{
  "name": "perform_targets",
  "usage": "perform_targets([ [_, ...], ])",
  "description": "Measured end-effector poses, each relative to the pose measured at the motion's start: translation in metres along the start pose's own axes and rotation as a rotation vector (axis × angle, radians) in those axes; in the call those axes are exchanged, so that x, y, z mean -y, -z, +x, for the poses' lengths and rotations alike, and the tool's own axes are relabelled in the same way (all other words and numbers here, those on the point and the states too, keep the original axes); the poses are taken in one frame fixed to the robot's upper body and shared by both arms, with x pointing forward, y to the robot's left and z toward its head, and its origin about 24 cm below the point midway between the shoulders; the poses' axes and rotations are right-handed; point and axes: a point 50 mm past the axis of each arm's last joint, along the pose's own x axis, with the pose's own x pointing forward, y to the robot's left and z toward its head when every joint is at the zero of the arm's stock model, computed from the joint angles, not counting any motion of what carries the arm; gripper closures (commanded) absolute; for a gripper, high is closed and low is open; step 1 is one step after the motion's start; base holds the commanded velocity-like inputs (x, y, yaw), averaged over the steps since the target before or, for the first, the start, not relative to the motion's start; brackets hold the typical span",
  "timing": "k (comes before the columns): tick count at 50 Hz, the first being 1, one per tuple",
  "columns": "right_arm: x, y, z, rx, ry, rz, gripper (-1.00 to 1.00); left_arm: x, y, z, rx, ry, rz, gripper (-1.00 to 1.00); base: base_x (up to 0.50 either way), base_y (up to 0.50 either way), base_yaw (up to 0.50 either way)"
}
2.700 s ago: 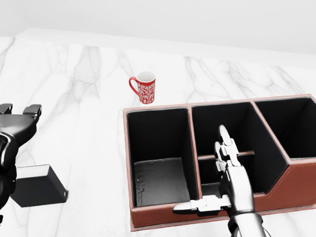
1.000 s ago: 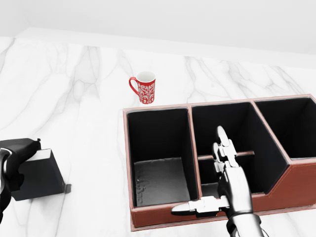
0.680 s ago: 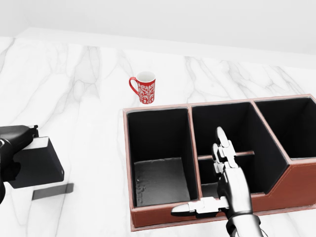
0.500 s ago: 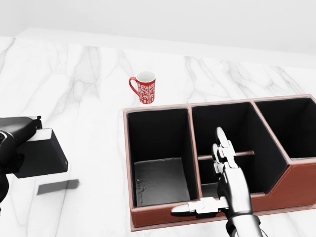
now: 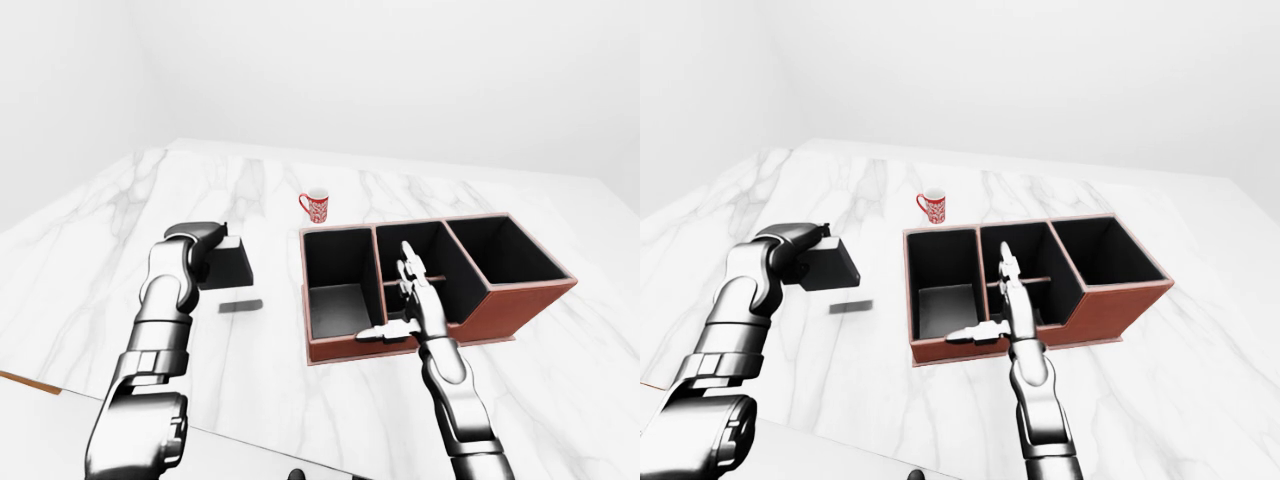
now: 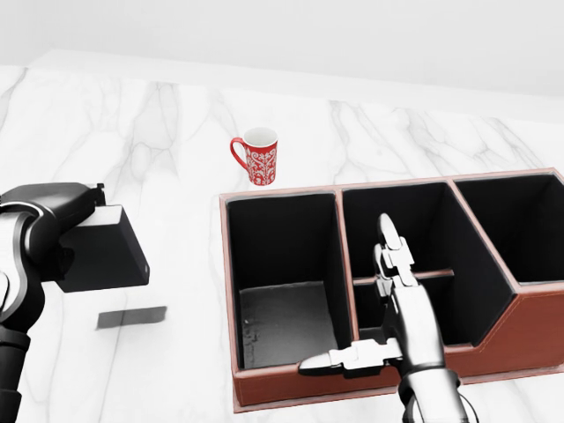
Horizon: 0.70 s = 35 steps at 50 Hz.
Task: Pick up the book and place it in the right compartment of the caddy.
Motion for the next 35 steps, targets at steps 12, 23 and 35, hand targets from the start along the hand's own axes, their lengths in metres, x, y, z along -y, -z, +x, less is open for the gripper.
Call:
perform_targets([
  [12,-0.004,-0.015,0.016,0.011,-0.013,-0.034,-1.00,-0.003,-0.005,-0.002,0.008,-0.020,0.012,1.00,0.00,0.00,0.00],
  [23,-0.012,-0.030,0.032,0.048,-0.033,-0.049,-1.00,-0.011,-0.004,-0.016,0.003,-0.106,0.028,1.00,0.00,0.00,0.00],
  [35,-0.022,-0.045,0.043,0.099,-0.049,-0.054,-1.00,-0.021,-0.002,-0.042,-0.006,-0.247,0.039,1.00,0.00,0.00,0.00],
])
